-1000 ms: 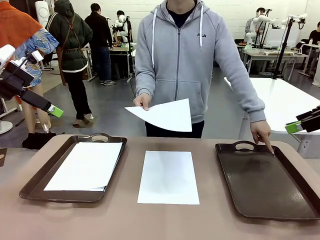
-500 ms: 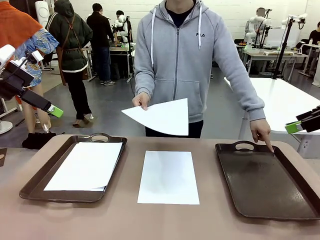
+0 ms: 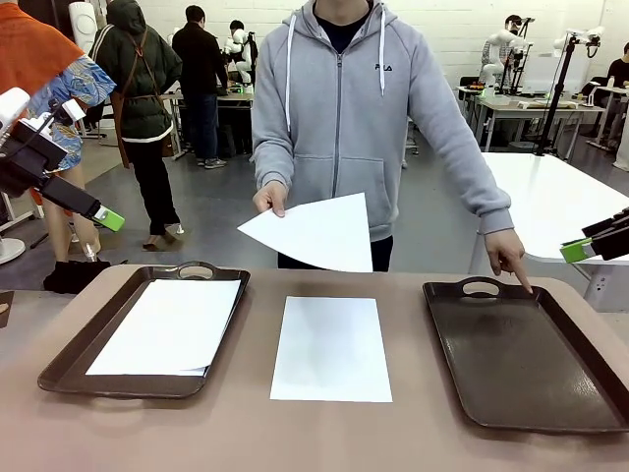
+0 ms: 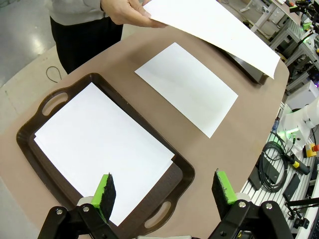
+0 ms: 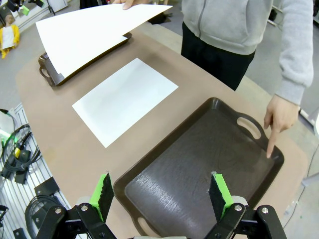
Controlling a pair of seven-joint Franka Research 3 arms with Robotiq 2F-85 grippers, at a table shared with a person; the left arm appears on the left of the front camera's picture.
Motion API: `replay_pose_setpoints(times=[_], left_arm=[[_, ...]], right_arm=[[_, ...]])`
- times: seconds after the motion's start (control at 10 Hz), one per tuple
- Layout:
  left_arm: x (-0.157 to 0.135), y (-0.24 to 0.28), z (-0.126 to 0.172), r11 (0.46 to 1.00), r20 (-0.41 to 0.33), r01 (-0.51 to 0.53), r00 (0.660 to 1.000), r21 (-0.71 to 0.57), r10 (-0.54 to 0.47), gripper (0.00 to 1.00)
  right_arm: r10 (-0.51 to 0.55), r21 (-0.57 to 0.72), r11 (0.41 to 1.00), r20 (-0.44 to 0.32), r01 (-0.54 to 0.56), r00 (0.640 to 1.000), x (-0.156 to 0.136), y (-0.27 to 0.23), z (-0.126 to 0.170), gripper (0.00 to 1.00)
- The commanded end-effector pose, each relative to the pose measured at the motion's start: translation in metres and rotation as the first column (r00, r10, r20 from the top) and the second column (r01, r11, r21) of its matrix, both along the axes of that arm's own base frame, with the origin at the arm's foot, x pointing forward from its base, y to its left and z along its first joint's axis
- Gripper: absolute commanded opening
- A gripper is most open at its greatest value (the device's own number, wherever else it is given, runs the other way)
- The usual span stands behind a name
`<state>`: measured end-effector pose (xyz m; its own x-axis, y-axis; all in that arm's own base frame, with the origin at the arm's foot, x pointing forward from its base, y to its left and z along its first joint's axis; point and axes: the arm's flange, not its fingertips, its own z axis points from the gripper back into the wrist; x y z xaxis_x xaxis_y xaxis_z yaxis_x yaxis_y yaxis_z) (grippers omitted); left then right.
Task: Sort the A4 documents.
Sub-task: Receive the A4 Paper.
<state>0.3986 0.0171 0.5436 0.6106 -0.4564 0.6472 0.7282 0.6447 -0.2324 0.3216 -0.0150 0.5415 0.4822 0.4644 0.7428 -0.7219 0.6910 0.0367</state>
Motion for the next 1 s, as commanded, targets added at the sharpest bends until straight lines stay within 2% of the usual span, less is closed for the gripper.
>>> replay_pose_setpoints(times=[0.0,0.1,0.3,0.5,0.6,0.7,0.9], left_arm=[[-0.001,0.001,0.0,1.0,0.006,0.01,1.0,-0.013,-0.01,1.0],[-0.001,0.001,0.0,1.0,0.006,0.01,1.0,-0.013,-0.01,1.0],[-0.001,0.001,0.0,1.0,0.006,0.01,1.0,-0.013,-0.01,1.0],[-0.001,0.001,0.0,1.0,0.006,0.01,1.0,-0.013,-0.01,1.0],[-0.001,0.001,0.0,1.0,0.006,0.01,1.0,-0.013,-0.01,1.0],[-0.001,0.001,0.0,1.0,0.006,0.01,1.0,-0.013,-0.01,1.0],[-0.001,0.001,0.0,1.0,0.006,0.01,1.0,-0.013,-0.01,1.0]], right_arm=[[0.012,0.014,1.0,-0.004,-0.011,1.0,0.002,0.001,-0.002,1.0],[0.0,0.0,1.0,0.0,0.0,1.0,0.0,0.0,0.0,1.0],[0.014,0.121,0.993,-0.178,0.008,0.984,0.038,0.027,-0.015,1.0],[0.053,0.191,0.982,-0.293,0.004,0.954,0.047,0.06,-0.028,1.0],[0.103,0.263,0.965,-0.357,-0.006,0.929,0.051,0.071,-0.031,1.0],[0.169,0.366,0.931,-0.432,0.0,0.886,0.057,0.081,-0.032,1.0],[0.244,0.509,0.857,-0.539,0.08,0.806,0.077,0.104,-0.042,1.0]])
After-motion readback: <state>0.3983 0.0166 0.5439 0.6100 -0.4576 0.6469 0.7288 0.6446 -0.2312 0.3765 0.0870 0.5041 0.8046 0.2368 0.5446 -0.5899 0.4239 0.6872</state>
